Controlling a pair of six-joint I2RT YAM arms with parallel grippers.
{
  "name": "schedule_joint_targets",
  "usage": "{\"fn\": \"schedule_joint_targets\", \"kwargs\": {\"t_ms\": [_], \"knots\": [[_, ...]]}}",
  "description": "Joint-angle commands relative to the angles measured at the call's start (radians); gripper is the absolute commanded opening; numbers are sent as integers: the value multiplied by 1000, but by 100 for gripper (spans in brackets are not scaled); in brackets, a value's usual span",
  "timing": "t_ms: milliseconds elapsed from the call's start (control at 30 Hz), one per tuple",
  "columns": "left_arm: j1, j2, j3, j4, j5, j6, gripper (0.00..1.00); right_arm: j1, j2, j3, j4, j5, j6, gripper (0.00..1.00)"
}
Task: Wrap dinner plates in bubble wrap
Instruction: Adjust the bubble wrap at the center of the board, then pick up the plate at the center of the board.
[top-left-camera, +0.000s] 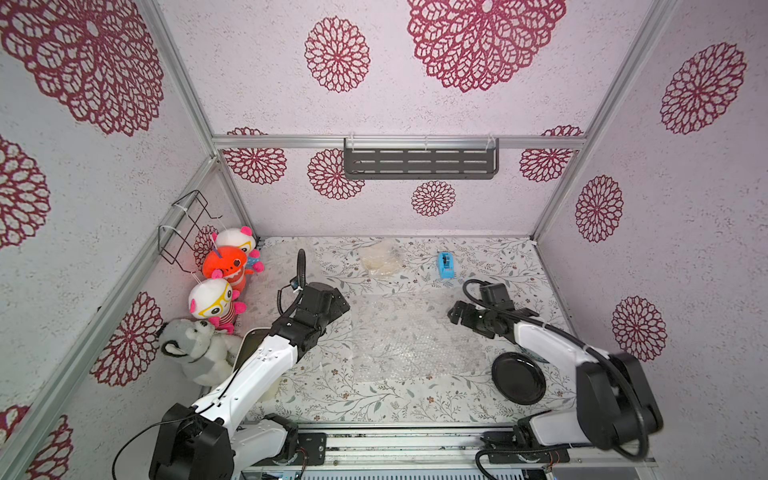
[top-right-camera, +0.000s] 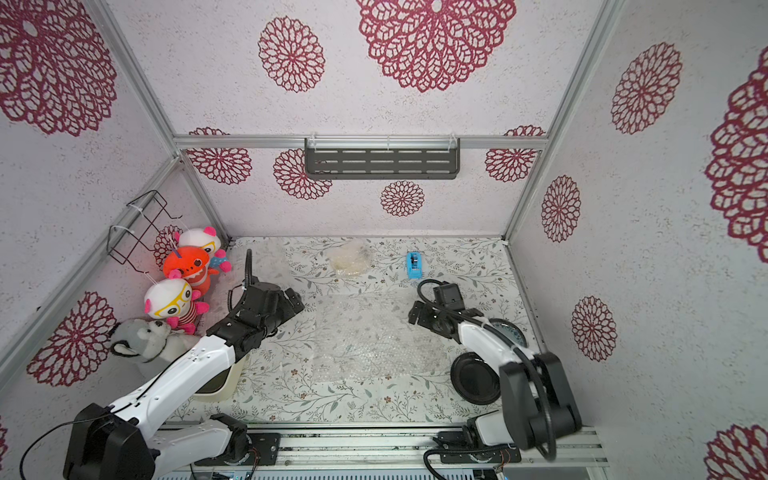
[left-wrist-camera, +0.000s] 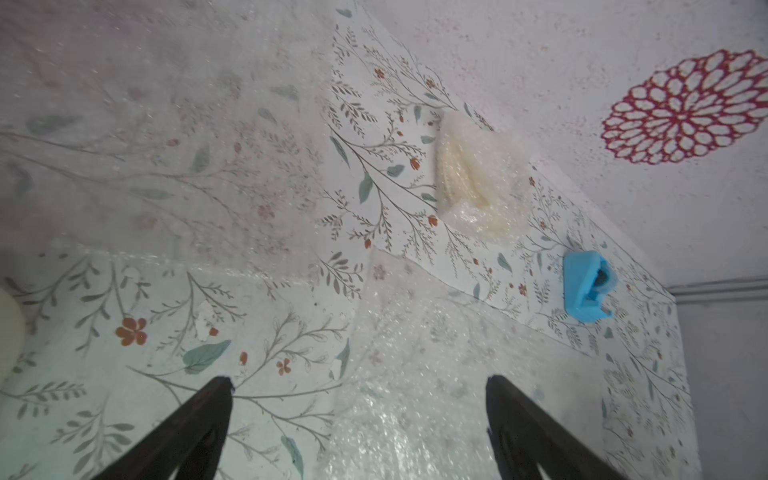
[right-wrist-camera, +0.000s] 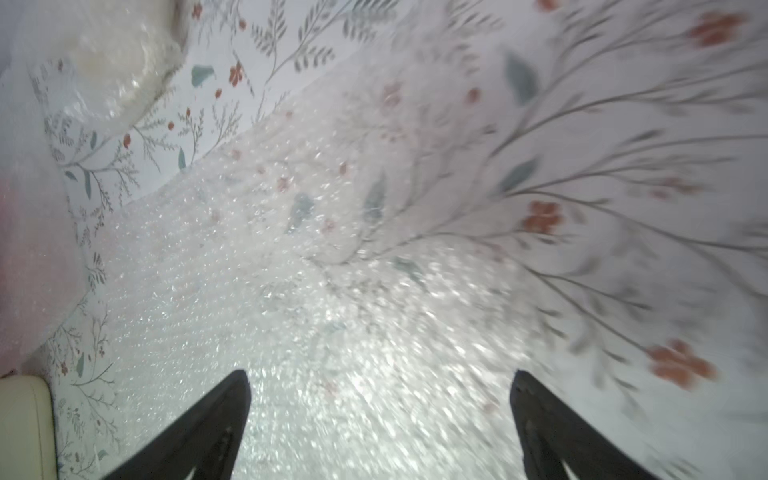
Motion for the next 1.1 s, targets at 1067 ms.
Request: {"fn": "schedule_joint_targets", "kwargs": {"t_ms": [1067], "knots": [[-72, 672, 363, -42, 131, 187, 98, -376, -336, -484, -43, -60, 278, 68]]}}
